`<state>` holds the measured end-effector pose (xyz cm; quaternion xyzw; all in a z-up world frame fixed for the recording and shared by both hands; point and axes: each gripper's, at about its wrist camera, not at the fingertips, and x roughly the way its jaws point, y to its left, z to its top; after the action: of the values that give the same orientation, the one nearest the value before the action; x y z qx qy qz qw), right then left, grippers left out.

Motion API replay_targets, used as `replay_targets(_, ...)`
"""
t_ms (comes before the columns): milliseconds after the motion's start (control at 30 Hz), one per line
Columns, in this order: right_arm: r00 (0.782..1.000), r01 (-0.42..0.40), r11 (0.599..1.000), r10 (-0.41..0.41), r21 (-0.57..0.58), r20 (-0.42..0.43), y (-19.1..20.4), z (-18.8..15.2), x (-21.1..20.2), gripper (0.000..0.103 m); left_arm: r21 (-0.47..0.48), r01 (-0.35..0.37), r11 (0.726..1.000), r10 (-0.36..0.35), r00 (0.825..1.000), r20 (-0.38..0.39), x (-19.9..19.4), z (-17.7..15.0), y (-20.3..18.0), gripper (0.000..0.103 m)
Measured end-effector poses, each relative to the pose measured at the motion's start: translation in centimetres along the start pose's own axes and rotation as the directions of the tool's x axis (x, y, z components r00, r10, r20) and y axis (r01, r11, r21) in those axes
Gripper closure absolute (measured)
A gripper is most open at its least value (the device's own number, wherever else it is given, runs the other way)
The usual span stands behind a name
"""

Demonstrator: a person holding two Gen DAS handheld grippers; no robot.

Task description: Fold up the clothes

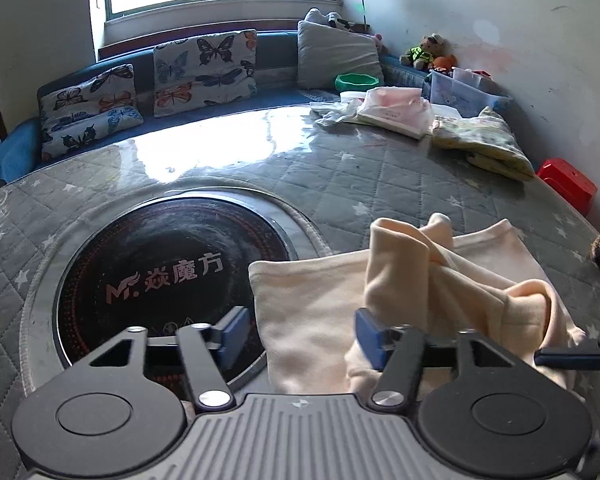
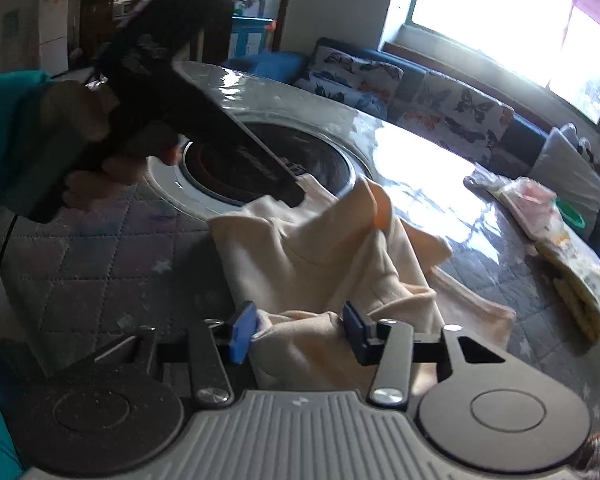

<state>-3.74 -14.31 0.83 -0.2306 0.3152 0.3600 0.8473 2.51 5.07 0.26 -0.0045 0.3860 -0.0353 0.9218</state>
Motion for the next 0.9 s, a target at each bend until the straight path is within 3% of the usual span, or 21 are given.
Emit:
replay_targets(100, 1.000, 0.028, 0.999, -0.028, 0.028, 0.008, -0.6, -0.4, -0.9, 0.079, 0.011, -0.001, 1.000, 0.001, 1.000, -0.003, -0.4, -0.2, -0.4, 0.026)
replay_targets(233, 0.996, 0.083, 0.993, -0.085, 0.080, 0.025, -2.0, -1.3, -2.6, 0.083, 0.014, -0.002, 1.000, 0.002, 1.000, -0.006, -0.8, -0.5, -0.6, 0.016)
replay_targets(300, 0.994, 0.105, 0.988, -0.109, 0.113, 0.031, -2.8, -1.8, -3.6, 0.091, 0.010, 0.000, 1.000, 0.000, 1.000, -0.004, -1.1, -0.7, -0.6, 0.011)
replay_targets(467, 0.982, 0.182, 0.963, -0.189, 0.200, 0.017, -4.5, -3.3, -5.5, 0.093, 0.002, -0.001, 1.000, 0.001, 1.000, -0.006, -1.4, -1.0, -0.8, 0.007)
replay_targets(567, 0.978, 0.198, 0.947, -0.207, 0.253, 0.011, -5.3, -3.7, -6.1, 0.090, -0.002, 0.001, 1.000, -0.001, 1.000, -0.010, -1.5, -1.1, -1.0, 0.006)
replay_targets(667, 0.971, 0.220, 0.940, -0.236, 0.262, 0.030, -5.3, -3.4, -6.1, 0.076, -0.001, 0.005, 1.000, -0.005, 1.000, -0.015, -1.6, -1.2, -1.4, 0.006)
replay_targets(900, 0.986, 0.119, 0.960, -0.144, 0.253, 0.080, -4.1, -2.0, -4.6, 0.057, -0.003, 0.001, 1.000, -0.001, 1.000, -0.017, -1.7, -1.2, -1.8, 0.006)
